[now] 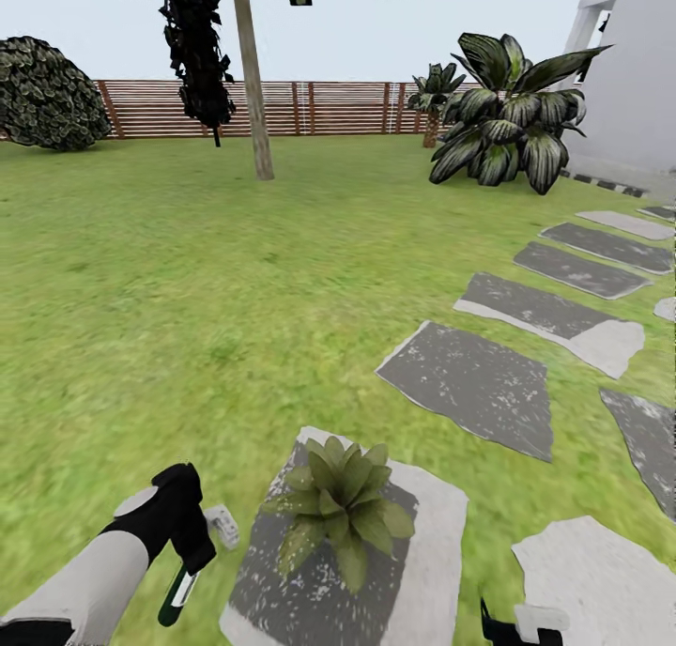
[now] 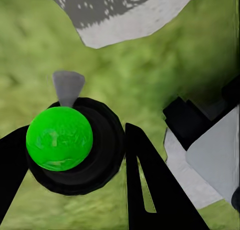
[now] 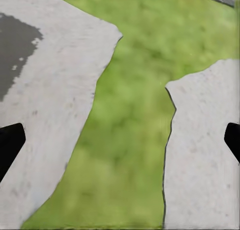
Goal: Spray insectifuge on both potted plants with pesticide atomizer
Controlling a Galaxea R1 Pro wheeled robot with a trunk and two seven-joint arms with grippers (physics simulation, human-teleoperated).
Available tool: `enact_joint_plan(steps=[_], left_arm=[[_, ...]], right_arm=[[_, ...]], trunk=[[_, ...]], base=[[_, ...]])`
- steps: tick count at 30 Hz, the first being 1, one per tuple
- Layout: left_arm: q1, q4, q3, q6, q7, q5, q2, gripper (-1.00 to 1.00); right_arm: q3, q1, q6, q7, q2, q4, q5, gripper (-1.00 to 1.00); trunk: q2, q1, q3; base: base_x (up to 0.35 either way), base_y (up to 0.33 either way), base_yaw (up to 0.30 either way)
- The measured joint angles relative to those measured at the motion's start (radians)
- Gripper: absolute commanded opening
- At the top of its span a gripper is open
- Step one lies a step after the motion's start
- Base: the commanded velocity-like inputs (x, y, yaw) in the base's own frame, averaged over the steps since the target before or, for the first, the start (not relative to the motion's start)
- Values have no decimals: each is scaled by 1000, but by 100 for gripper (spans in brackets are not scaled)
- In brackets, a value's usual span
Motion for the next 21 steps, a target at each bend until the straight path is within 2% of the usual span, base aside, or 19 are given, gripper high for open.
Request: enact_joint_plan(steps=[3,6,11,14,16,18,21], left_arm=[[-30,0,-1,2,0,-11,-27,-100],[-48,0,-2,3,-13,-13,-31,-100],[-54,-2,-8,4,-25,-15,-33,-100],[-72,-1,-35,5,-30,-34,-33,-100],[-83,-1,-56,5,-77,-62,-35,-100],[-89,-29,-66,4,-179,-103,-38,-100],[-91,-83,-68,4,-217,-121,-39,-100]], right_arm=[[0,0,0,-1,0,-1,0,100],[0,0,0,-2,0,-1,0,100],[0,0,-1,-2,1,-1,0,100],[0,0,0,-2,0,-2,0,100],[0,0,0,-2,0,-1,0,100],[0,0,0,-1,-5,0,2,100],[0,0,0,0,-6,0,3,100]], trunk=[[0,-1,0],[0,-1,0],[0,-1,0],[0,-1,0],[0,-1,0],[0,-1,0],[0,-1,0]], base=[[81,-73,0],[213,-154,96],[93,-237,232],[9,-193,57],[2,-48,13],[0,-9,3],[0,-2,1]])
